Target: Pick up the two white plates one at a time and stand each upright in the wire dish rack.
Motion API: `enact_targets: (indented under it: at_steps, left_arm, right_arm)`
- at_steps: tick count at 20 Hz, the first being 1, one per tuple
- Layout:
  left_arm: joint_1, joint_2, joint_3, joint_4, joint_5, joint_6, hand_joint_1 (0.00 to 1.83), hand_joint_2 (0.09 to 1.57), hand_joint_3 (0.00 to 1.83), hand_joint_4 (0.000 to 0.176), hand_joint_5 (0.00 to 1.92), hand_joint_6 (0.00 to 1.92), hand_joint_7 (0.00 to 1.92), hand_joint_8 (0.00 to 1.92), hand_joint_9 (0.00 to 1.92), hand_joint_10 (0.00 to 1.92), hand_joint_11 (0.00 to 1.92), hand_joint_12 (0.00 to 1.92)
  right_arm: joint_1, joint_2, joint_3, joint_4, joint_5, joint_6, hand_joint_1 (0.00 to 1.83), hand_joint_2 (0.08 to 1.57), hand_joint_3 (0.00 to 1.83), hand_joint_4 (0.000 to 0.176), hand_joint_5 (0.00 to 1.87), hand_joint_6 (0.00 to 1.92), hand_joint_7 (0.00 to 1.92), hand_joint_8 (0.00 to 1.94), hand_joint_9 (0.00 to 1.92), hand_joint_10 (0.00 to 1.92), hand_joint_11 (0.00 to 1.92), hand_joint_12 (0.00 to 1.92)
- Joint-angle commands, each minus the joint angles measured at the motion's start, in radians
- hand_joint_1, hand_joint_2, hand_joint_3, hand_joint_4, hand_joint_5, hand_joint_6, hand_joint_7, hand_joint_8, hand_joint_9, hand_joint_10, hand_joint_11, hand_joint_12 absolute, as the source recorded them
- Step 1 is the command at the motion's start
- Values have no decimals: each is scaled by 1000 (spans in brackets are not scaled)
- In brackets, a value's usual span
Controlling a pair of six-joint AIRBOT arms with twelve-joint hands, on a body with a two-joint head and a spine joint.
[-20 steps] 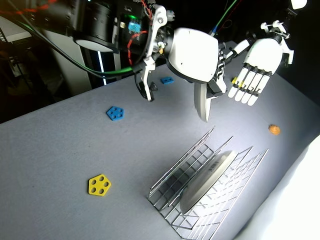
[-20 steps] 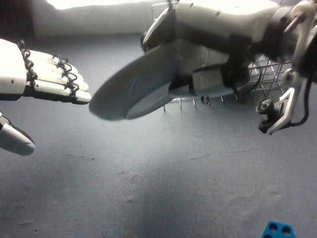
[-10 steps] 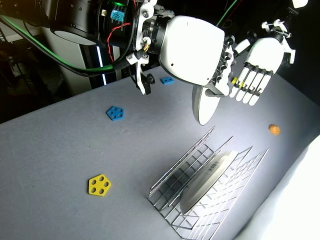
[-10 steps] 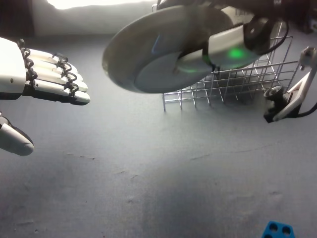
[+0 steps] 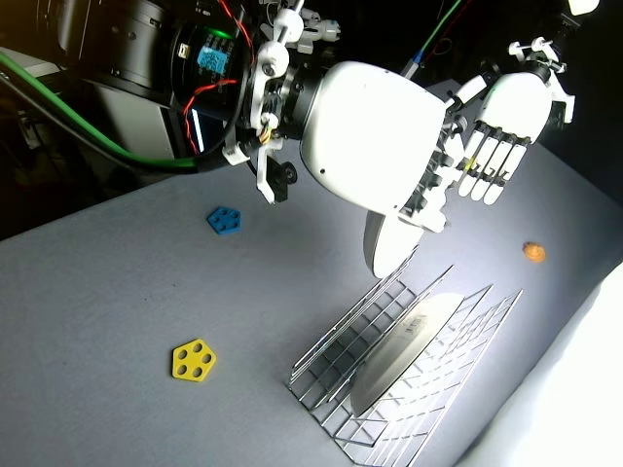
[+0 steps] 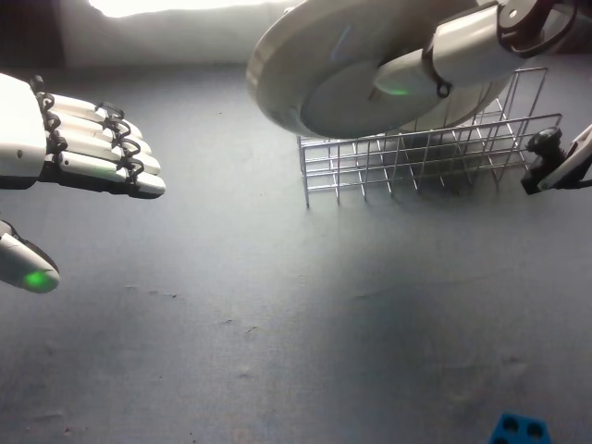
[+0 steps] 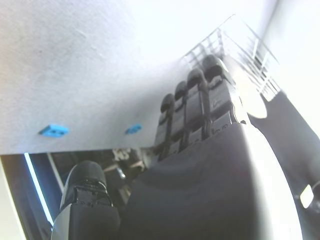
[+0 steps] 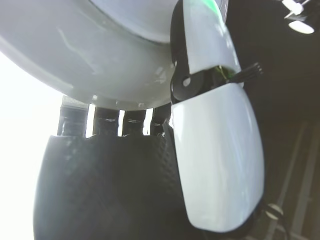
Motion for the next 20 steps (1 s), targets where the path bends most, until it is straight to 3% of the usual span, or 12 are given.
enact_targets:
  at_steps: [1,11,20]
  left_arm:
    - [-7,4,0,-71,-18,-2,0,1115,0,0,56,2,63,2,61,2,0,221]
    - [-13,3,-1,-71,-18,-2,0,1117,1,0,77,0,83,1,75,0,0,245]
    - [-19,3,-4,-69,-18,-2,0,1114,0,0,61,1,62,1,56,0,0,212]
  right_arm:
    - [25,7,4,-15,99,22,1368,1132,0,0,902,1114,942,1012,864,1214,646,1299]
    - [9,4,60,-15,84,20,1368,1131,0,0,891,1115,943,1014,879,1206,666,1304]
    - [-38,-55,115,-48,95,16,1365,1141,0,0,881,1139,923,1033,855,1246,623,1334]
